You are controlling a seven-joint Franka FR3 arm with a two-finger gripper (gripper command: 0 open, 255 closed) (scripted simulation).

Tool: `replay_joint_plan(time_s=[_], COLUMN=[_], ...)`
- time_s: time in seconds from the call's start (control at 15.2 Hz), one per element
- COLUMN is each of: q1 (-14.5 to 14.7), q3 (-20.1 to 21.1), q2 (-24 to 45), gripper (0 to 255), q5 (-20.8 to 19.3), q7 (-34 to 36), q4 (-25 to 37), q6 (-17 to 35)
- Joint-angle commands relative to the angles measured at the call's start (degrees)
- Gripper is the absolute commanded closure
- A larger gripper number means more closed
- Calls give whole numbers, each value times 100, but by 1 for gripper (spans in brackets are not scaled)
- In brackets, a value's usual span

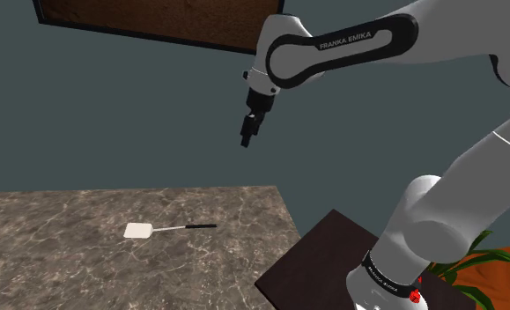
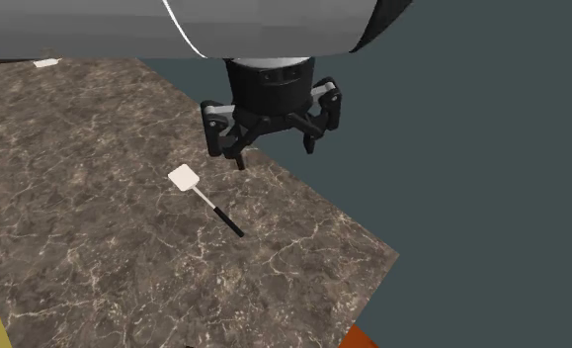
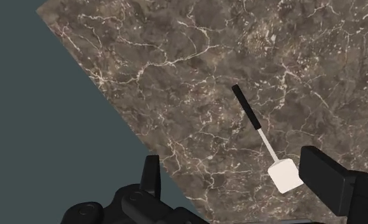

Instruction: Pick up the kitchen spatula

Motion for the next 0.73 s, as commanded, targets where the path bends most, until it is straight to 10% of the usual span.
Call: replay_joint_plan(time_s=[0.0,0.66], q1=[61,413], q3=[62,432], q2=[390,2311], gripper=[0,0], q5=[-29,-378], q7=[-88,-249], q4=[87,959], q6=[236,918])
